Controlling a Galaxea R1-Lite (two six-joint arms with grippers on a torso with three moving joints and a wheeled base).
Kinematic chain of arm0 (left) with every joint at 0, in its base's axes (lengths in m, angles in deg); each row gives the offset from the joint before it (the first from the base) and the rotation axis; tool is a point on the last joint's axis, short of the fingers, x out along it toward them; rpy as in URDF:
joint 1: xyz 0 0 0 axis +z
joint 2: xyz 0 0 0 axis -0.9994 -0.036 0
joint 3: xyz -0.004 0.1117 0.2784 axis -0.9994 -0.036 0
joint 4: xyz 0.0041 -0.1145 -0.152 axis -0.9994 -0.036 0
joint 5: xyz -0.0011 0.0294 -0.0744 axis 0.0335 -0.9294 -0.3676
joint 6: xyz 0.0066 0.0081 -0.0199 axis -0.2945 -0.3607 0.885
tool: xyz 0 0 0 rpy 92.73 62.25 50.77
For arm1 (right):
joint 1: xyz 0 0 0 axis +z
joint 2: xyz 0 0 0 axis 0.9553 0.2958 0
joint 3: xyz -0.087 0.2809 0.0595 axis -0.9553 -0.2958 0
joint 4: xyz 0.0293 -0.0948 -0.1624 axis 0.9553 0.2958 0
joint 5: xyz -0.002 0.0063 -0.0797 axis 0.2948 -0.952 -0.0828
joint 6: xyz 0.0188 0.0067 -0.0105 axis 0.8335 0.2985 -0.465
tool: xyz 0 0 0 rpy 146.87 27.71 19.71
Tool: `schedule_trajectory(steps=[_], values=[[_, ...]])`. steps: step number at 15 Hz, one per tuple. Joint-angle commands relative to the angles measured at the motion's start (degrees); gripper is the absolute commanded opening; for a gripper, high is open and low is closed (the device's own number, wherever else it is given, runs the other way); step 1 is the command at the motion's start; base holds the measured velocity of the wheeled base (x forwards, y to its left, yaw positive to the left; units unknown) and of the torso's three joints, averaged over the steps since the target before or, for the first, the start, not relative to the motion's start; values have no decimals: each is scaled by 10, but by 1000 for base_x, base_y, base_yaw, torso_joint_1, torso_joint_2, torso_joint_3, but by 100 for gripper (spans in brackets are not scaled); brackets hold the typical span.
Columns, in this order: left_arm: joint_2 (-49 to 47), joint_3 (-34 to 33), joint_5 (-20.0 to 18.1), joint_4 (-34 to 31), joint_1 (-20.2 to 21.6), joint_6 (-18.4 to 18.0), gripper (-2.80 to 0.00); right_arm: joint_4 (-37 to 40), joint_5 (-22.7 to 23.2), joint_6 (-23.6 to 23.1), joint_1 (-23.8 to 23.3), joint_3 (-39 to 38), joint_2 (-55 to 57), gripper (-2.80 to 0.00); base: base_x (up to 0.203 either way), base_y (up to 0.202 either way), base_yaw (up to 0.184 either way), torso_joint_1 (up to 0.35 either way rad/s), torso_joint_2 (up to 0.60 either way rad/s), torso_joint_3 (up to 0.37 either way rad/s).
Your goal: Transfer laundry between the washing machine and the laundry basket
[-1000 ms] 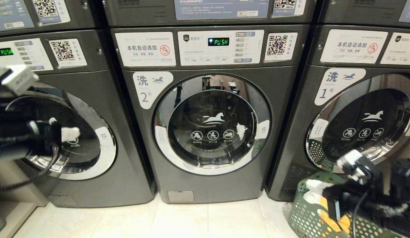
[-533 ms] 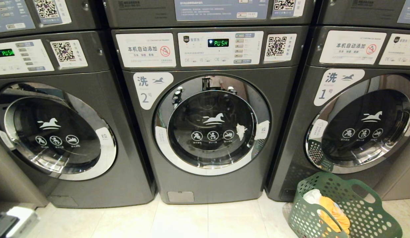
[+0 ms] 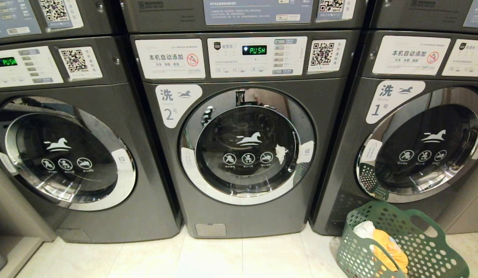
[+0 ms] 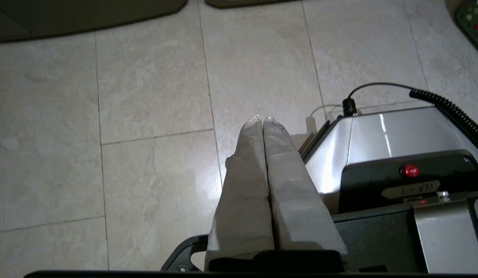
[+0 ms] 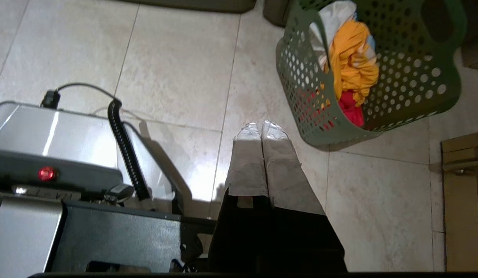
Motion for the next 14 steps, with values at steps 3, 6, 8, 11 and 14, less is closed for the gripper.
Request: schedule_trajectory(steps=[3,6,8,11,14], values=[[182,-1,-3,-1,45,-9,-280,5,0,1,-35,-1,-158,-280,0,0,0,0,0,0],[318,-2,-20,0,62,-30,-280,4,5,-9,-35,-2,-240,-280,0,0,0,0,0,0],[334,-10,-26,20,69,-47,-280,4,5,-9,-35,-3,-239,-280,0,0,0,0,0,0],[333,-13,-25,22,70,-45,-280,4,5,-6,-35,-4,-239,-280,0,0,0,0,0,0],[333,-12,-26,22,70,-43,-280,3,6,-8,-35,-4,-239,-280,0,0,0,0,0,0]])
